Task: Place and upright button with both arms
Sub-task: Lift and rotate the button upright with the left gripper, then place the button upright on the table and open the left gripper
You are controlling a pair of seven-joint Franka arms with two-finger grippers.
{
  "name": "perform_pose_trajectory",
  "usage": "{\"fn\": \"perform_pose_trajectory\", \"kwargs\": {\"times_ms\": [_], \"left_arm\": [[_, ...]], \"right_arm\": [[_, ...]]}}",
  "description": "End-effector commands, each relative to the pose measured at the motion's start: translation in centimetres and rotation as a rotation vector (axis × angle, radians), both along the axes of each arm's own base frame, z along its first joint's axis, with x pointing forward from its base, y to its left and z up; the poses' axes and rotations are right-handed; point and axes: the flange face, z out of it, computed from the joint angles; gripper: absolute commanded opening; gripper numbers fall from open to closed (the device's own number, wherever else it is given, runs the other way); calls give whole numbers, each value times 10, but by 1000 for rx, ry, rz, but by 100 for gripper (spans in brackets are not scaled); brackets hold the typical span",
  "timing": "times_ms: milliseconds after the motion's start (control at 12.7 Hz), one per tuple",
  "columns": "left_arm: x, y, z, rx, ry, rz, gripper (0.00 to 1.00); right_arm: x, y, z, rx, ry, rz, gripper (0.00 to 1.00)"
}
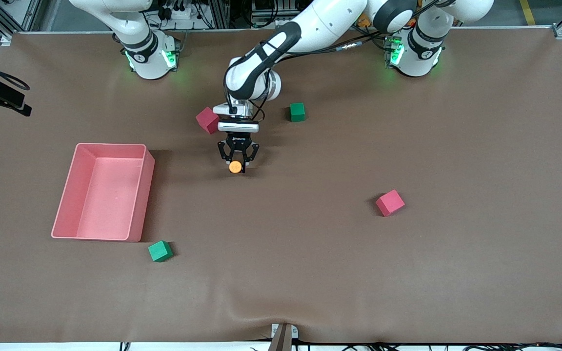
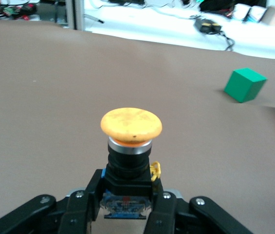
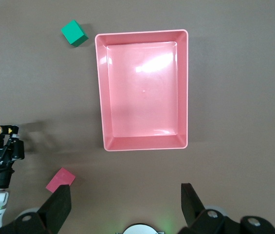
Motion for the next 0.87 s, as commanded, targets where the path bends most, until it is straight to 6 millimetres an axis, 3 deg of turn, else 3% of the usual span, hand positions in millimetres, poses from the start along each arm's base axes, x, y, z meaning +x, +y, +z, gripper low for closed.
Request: {"fn": "perform_pose_trajectory", "kwargs": {"times_ms": [0, 237, 316, 395, 474, 632, 789], "left_arm": [[-3, 5, -19, -43, -56, -63, 0], [-1, 16, -35, -12, -54, -58, 0], [0, 17, -36, -9, -56, -57, 7], [0, 19, -37, -5, -55, -56, 47], [-2, 21, -40, 3, -52, -57, 99], [-8, 21, -36, -3, -28, -31, 100], [-27, 10, -23, -36, 19, 49, 100]], "right_arm": [[-1, 0, 5, 15, 1, 13, 100], [-1, 3, 13, -10, -17, 24, 100], [-1, 1, 18, -18, -27, 22, 100], [-1, 1, 20, -19, -33, 20, 100], [-1, 1, 20, -19, -33, 22, 100], [0, 1, 21, -16, -34, 22, 100], [-1, 1, 20, -16, -32, 22, 100]]}}
